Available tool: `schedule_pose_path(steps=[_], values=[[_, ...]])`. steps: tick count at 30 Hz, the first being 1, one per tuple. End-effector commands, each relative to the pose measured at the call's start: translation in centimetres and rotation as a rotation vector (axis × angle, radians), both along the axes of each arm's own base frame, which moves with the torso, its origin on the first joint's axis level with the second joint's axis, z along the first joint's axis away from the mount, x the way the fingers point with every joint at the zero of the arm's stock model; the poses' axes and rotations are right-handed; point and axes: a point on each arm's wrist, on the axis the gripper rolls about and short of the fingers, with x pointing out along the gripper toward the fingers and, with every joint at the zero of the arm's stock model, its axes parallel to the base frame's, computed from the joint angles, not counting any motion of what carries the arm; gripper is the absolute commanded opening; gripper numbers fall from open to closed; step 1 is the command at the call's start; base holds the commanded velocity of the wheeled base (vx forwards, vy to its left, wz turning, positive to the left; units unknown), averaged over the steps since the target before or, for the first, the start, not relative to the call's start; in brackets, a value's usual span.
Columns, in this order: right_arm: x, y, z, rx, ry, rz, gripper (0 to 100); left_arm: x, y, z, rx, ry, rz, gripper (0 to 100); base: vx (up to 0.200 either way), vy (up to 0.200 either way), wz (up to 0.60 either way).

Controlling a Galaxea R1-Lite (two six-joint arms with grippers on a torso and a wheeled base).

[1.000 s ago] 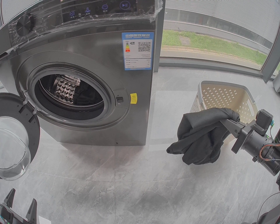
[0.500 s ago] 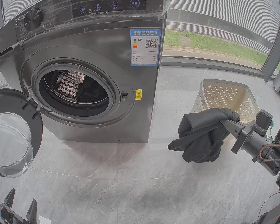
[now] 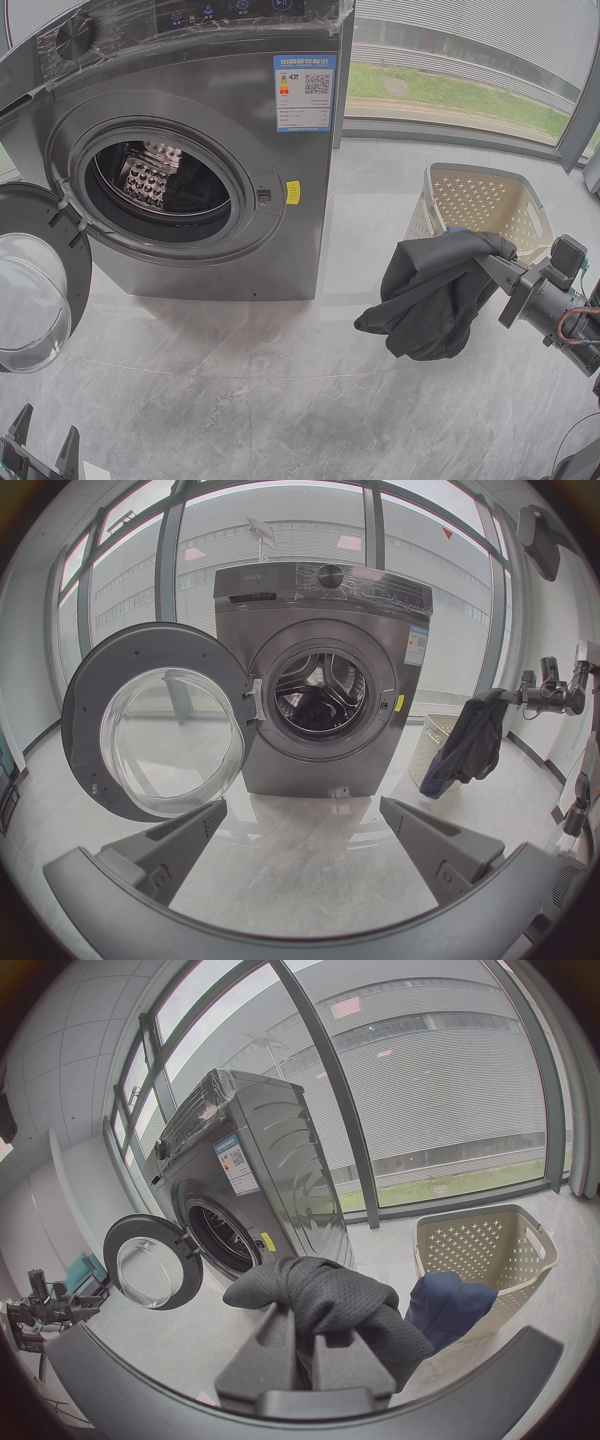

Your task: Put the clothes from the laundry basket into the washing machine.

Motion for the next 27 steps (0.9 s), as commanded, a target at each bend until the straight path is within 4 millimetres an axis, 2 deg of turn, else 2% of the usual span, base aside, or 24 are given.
schedule_pose_path(steps=[1, 13, 19, 27], values=[[-0.04, -0.06, 0.09, 0.002, -0.004, -0.001, 0, 0.00, 0.00, -0.49, 0.000, 0.001, 0.000, 100, 0.000, 0.200, 0.00], [0.10, 0.14, 0.43, 0.009, -0.015, 0.005, 0, 0.00, 0.00, -0.49, 0.000, 0.001, 0.000, 100, 0.000, 0.200, 0.00], [0.12, -0.02, 0.49, 0.010, -0.017, -0.003, 0, 0.00, 0.00, -0.49, 0.000, 0.001, 0.000, 100, 0.000, 0.000, 0.00], [0.19, -0.02, 0.43, 0.009, -0.015, -0.006, 0, 0.00, 0.00, -0.49, 0.000, 0.001, 0.000, 100, -0.200, 0.000, 0.00]])
